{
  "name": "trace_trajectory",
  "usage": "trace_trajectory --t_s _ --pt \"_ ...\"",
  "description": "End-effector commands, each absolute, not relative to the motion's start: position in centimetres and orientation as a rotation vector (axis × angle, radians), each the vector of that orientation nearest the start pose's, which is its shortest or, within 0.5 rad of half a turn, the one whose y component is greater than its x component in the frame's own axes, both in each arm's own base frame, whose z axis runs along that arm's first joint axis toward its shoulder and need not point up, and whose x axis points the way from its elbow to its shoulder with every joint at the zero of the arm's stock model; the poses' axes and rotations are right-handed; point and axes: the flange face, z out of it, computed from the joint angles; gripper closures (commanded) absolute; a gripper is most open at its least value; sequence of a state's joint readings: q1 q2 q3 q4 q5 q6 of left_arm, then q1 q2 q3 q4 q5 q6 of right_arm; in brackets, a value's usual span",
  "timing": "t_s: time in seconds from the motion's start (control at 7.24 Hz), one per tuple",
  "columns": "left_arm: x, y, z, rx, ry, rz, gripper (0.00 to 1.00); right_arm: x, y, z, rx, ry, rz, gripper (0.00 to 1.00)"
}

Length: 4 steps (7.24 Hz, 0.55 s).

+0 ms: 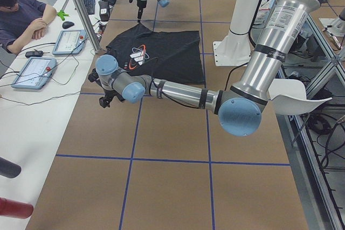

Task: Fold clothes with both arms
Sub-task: 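Move the right gripper down to the sleeve nearest it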

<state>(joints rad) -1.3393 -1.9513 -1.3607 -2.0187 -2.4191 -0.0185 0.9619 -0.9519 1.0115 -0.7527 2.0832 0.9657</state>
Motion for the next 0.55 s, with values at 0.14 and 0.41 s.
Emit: trace_trajectory --t_s 0.14,0.41 --pt "9.54 -65.97 48.81 0.474 0.892 0.456 0.0 -38.34 -67.36 46.79 0.281 -0.93 0.101 0.44" --pt "9.54 -65.97 48.81 0.474 0.892 0.456 0.0 -38.34 -67.36 46.78 0.282 -0.93 0.1 0.6"
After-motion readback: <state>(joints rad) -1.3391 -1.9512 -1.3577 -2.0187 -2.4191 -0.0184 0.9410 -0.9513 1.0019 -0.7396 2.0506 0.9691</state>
